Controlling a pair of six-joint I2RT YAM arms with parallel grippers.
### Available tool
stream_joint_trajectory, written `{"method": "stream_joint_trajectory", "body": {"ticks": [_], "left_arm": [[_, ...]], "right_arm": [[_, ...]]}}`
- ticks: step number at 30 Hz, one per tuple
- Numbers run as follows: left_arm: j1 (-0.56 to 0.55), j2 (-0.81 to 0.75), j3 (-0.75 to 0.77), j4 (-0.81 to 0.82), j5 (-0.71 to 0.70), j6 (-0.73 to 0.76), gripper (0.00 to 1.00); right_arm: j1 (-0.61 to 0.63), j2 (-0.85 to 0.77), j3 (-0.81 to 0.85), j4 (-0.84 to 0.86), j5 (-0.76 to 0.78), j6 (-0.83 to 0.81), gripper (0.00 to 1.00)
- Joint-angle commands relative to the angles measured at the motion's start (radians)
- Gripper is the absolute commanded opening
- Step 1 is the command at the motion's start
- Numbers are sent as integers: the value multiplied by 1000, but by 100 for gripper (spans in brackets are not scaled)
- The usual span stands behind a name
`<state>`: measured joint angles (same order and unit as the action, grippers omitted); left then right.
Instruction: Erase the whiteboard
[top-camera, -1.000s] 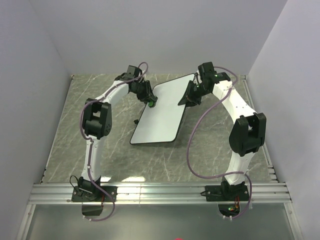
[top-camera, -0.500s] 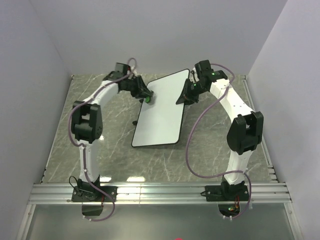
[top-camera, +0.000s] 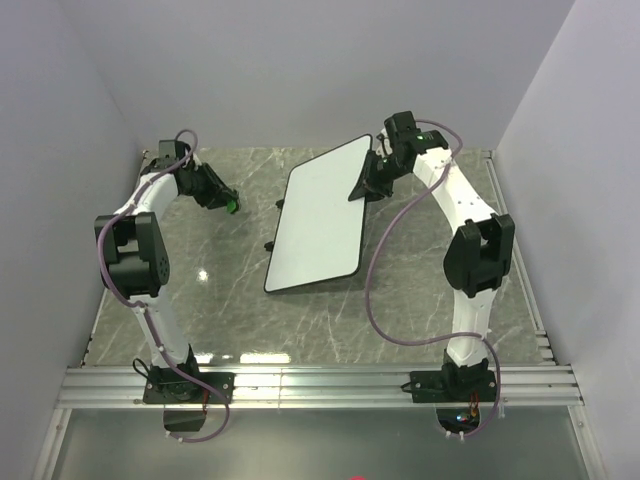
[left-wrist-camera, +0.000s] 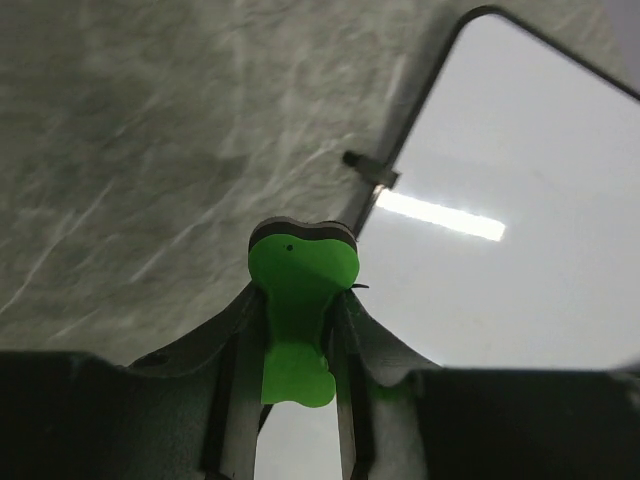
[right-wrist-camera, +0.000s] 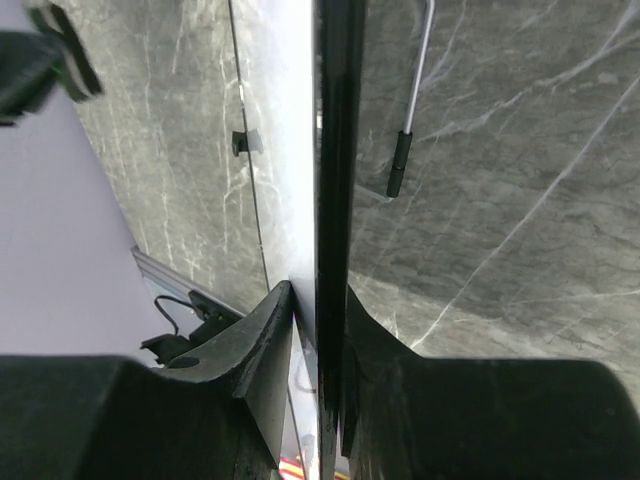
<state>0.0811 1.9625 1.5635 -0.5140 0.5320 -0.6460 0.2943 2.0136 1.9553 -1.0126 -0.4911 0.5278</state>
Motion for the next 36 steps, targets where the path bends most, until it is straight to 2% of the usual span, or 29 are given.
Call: {"method": "stream_joint_trajectory", "body": {"ticks": [1,9,10,18,19,22,26,27,29,30,31,35,36], "left_arm": [[9,-43,-37,-50,-79,46,0],[9,-54,-94,-52,-96,63,0],[9,-53,-92,-61,-101,66,0],[11,-57,-115,-81,-145,91,0],[11,-59,-121,-83,-151,94,0],[11,-63,-143,-90,-190,109,0],[9,-65,-178,-109,-273,141,0],[9,-65,-184,-112,-289,146,0],[9,-65,-206,-112,-331,157,0],[9,-62,-212,-113,-346,160,0],[9,-60,-218,-112,-368,164,1],[8,-63,-255,-107,-414,170,17],[9,-70,-260,-103,-423,170,27]], "right_arm": [[52,77,33,-93,62,-34,0],[52,96,86,-75,-12,24,15],[51,96,83,-72,-15,24,22],[52,91,53,-47,-20,23,54],[52,89,53,-46,-20,21,62],[52,89,63,-50,-21,18,69],[49,85,94,-61,-21,11,72],[45,82,105,-73,-18,9,79],[39,77,137,-87,-20,0,80],[31,76,151,-105,-18,-5,96],[26,74,178,-116,-15,-9,96],[-3,30,208,-136,-10,-15,98],[-4,16,206,-133,-6,-15,98]]}}
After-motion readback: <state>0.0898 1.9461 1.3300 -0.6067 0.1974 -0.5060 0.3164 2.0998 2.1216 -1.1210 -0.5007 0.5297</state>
